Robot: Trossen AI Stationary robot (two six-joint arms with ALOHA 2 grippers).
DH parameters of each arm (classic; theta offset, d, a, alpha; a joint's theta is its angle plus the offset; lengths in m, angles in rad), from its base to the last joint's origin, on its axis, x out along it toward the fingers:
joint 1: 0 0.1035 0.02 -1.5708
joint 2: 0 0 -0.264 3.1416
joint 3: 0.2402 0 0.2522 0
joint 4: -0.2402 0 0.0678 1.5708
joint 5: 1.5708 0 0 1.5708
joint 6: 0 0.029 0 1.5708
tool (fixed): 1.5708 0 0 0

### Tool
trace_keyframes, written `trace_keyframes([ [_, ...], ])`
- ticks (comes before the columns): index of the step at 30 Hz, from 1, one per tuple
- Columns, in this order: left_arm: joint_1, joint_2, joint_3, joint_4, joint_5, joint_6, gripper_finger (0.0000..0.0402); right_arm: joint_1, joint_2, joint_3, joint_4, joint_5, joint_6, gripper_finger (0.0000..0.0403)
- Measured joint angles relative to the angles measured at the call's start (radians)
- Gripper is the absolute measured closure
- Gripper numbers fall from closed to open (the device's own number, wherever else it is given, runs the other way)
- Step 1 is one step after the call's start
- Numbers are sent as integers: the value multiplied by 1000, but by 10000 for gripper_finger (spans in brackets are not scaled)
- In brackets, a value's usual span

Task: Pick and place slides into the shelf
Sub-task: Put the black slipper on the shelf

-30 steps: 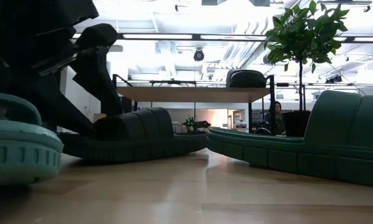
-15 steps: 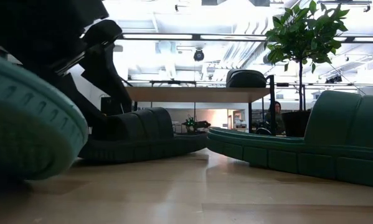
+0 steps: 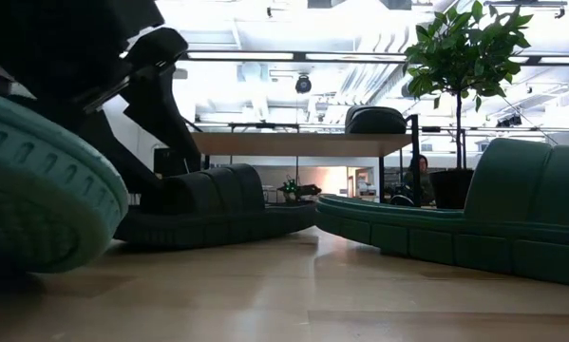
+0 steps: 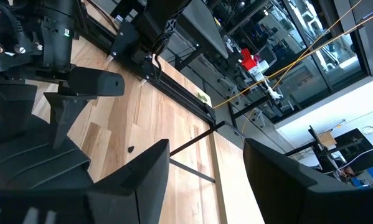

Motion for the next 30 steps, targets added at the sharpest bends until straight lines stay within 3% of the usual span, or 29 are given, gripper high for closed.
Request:
trace_keyframes([
  [8,0,1,87,-122,58,-8,176,0,0,0,0,0,0,205],
  [15,24,1,88,-144,63,-31,176,0,0,0,0,0,0,205],
  [30,91,1,89,-169,185,-18,177,0,0,0,0,0,0,205],
])
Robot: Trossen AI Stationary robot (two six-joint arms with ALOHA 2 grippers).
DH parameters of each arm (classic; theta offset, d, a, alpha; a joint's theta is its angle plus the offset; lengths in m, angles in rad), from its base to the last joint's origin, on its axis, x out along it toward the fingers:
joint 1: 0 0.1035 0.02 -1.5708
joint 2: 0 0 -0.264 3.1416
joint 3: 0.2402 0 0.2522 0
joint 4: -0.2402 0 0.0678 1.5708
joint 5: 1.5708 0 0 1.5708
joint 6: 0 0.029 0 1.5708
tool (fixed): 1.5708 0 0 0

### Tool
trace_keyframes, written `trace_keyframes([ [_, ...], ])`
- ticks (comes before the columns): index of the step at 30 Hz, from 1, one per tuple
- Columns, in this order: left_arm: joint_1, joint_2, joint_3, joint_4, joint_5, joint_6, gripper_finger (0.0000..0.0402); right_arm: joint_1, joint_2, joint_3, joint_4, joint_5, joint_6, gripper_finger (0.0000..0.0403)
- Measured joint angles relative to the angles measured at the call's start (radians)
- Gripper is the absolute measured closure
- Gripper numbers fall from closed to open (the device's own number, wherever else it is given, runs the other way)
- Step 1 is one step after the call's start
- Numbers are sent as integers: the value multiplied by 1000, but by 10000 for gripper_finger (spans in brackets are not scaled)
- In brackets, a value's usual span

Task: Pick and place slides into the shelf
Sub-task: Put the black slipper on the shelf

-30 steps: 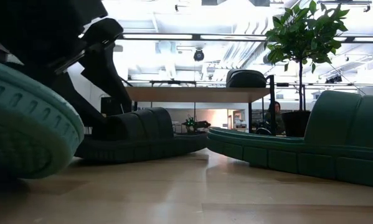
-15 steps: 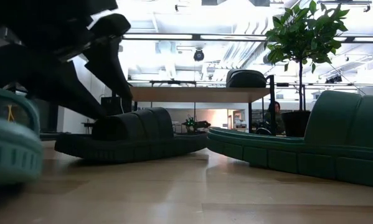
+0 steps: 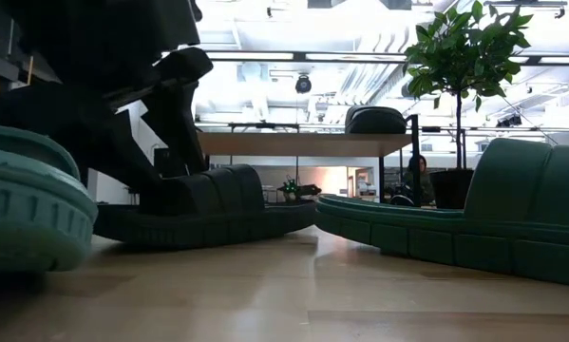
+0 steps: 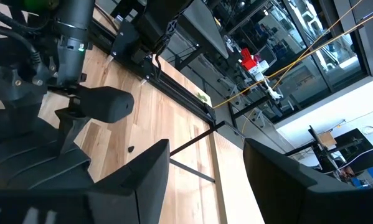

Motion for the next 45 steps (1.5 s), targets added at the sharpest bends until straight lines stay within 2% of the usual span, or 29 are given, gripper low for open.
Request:
trace_keyframes([
  [4,-1,0,0,-11,-65,-20,177,0,0,0,0,0,0,205],
  [16,0,0,-1,-10,-154,-67,182,0,0,0,0,0,0,205],
  [20,0,0,-1,-9,-150,-67,217,0,0,0,0,0,0,205],
  [32,-1,0,-1,-7,-78,-38,389,0,0,0,0,0,0,205],
  [45,-1,0,0,-25,-86,-34,396,0,0,0,0,10,0,205],
])
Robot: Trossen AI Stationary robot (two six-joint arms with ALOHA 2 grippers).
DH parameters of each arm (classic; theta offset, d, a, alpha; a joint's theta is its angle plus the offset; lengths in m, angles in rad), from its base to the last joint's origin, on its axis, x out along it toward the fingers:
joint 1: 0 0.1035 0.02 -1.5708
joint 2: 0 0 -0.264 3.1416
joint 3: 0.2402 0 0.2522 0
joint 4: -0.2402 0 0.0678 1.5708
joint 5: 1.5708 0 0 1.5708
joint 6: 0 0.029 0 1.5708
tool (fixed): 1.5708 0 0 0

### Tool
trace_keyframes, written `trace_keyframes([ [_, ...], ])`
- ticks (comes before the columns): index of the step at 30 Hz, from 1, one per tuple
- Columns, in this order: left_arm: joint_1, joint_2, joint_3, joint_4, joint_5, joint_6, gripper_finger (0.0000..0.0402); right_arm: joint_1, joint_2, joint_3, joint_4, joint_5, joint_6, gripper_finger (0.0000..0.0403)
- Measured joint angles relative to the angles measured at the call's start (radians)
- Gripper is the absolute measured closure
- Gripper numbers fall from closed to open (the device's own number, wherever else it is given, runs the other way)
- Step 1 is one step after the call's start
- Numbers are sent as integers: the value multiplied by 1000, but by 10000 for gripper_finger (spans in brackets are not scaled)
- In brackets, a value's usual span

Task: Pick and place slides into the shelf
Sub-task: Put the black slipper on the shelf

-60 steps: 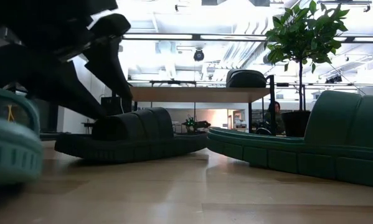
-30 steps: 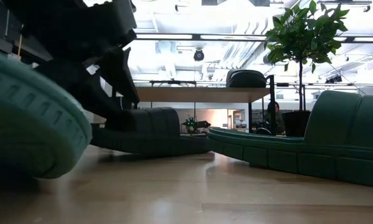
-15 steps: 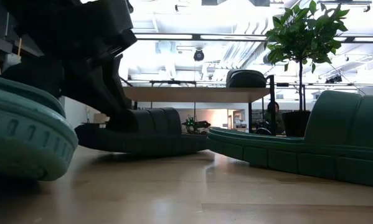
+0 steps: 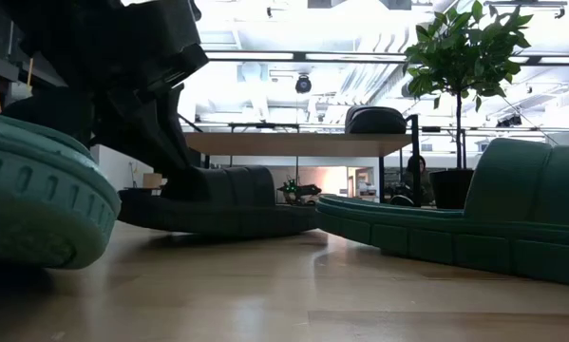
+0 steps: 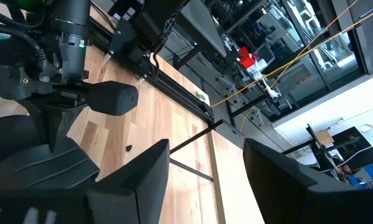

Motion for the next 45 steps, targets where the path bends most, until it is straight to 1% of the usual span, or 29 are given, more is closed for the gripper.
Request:
trace_keyframes([
  [5,0,0,3,-19,-4,-2,396,0,0,0,0,0,0,205],
  [12,-3,0,94,-183,-23,-69,398,0,0,0,0,1,0,205],
  [17,-14,0,136,-259,-51,-102,399,0,0,0,1,7,0,205],
  [19,-15,0,148,-282,-65,-106,399,0,0,0,0,48,0,205],
  [22,-14,0,172,-337,-95,-123,400,0,0,0,0,139,15,205],
  [26,-13,0,205,-409,-135,-147,400,0,1,18,-23,180,53,205],
  [31,-13,0,260,-502,-191,-177,399,3,0,76,-112,176,173,205],
  [37,-13,0,330,-563,-249,-184,399,10,0,118,-208,173,291,205],
  [41,-13,0,378,-605,-292,-183,399,10,0,124,-227,159,316,205],
  [45,-13,0,423,-640,-332,-181,399,10,0,124,-225,123,318,205],
])
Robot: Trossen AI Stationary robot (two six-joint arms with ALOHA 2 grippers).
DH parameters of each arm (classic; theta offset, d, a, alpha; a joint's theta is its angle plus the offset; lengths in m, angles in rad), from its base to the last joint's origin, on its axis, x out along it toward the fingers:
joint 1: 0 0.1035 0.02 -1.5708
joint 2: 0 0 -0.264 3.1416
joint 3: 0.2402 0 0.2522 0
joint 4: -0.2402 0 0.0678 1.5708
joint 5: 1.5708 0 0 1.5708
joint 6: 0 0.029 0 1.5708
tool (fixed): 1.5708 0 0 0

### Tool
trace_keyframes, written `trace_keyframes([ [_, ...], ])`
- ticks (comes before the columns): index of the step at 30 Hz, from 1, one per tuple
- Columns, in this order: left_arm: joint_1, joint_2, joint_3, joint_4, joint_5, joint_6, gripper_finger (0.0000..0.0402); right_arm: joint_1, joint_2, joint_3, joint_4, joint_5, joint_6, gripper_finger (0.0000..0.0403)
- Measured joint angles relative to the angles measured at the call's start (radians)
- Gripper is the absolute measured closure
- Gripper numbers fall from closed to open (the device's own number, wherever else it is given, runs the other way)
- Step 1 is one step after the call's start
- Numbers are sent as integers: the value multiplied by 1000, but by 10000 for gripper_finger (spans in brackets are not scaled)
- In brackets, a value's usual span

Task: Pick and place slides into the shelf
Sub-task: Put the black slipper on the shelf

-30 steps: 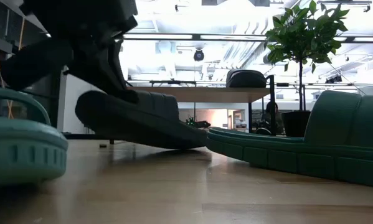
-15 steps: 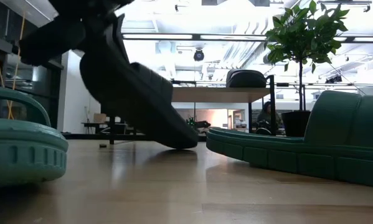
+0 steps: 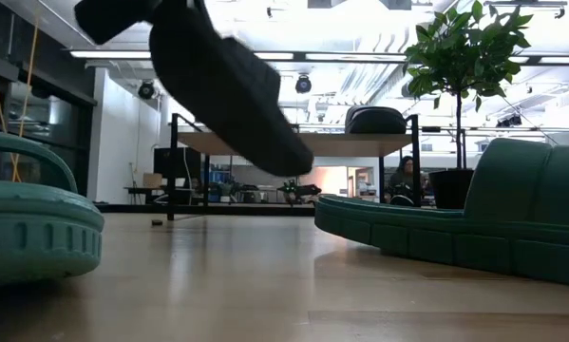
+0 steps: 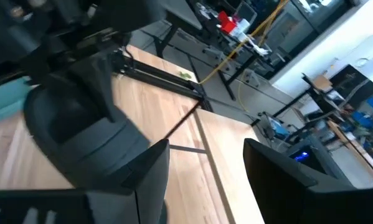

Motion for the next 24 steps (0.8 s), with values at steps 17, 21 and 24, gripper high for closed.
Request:
trace_keyframes([
  [17,14,0,132,-50,-147,114,399,12,122,151,-103,13,68,205],
  [21,36,0,140,-52,-147,129,399,11,218,286,-219,72,100,205],
  [24,57,0,140,-52,-147,136,399,18,284,385,-318,82,153,205],
])
